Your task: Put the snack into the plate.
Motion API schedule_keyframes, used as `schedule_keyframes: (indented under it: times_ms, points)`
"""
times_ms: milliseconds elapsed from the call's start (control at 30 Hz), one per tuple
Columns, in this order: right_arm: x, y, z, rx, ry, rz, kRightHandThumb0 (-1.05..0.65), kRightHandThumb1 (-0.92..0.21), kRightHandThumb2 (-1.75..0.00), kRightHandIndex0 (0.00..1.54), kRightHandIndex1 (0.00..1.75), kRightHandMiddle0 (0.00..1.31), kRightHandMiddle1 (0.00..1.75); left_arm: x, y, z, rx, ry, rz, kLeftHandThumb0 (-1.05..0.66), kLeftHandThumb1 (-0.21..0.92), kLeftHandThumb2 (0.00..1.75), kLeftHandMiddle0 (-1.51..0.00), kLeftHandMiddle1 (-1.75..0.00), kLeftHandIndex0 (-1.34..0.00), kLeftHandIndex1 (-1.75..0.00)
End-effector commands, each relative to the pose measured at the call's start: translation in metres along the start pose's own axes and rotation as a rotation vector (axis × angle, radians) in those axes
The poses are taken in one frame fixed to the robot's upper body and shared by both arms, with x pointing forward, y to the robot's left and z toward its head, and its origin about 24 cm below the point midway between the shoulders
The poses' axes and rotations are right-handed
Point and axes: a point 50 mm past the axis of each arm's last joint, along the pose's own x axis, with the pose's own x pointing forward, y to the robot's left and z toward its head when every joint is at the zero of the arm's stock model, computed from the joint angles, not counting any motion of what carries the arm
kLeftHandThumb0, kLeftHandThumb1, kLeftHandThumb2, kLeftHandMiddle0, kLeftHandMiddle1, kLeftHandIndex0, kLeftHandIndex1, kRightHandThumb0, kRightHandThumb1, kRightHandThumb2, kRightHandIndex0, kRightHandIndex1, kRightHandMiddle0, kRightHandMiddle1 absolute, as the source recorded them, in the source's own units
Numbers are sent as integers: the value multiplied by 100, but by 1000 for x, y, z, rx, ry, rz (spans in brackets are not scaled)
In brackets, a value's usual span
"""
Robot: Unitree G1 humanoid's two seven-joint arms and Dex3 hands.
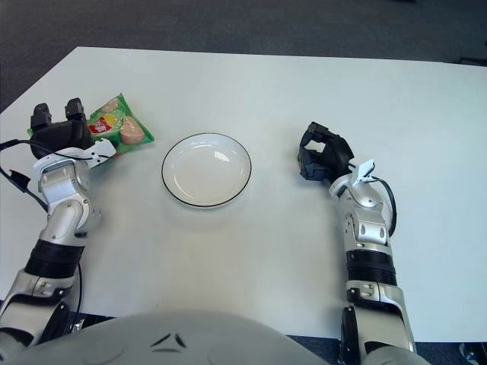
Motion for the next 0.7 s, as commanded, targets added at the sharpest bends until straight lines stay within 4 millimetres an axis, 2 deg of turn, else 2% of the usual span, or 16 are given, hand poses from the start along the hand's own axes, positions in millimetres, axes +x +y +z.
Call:
schedule_keyframes:
  times_ms: [0, 400, 667]
  points:
    - [-16, 6, -43, 46, 197, 25, -48, -32, -131, 131, 175, 61, 175, 10, -4, -2, 12, 16, -11, -105, 92, 73, 0, 0, 0, 0]
    - [-18, 7, -42, 38, 196, 44, -48, -32, -131, 131, 175, 61, 175, 42, -41, -3, 12, -33, -179, -105, 92, 70, 0, 0, 0, 0]
    - [-19, 7, -42, 36, 198, 61, -48, -32, -132, 131, 175, 62, 175, 59, -67, -13, -27, -86, -293, -105, 92, 69, 0, 0, -1, 0]
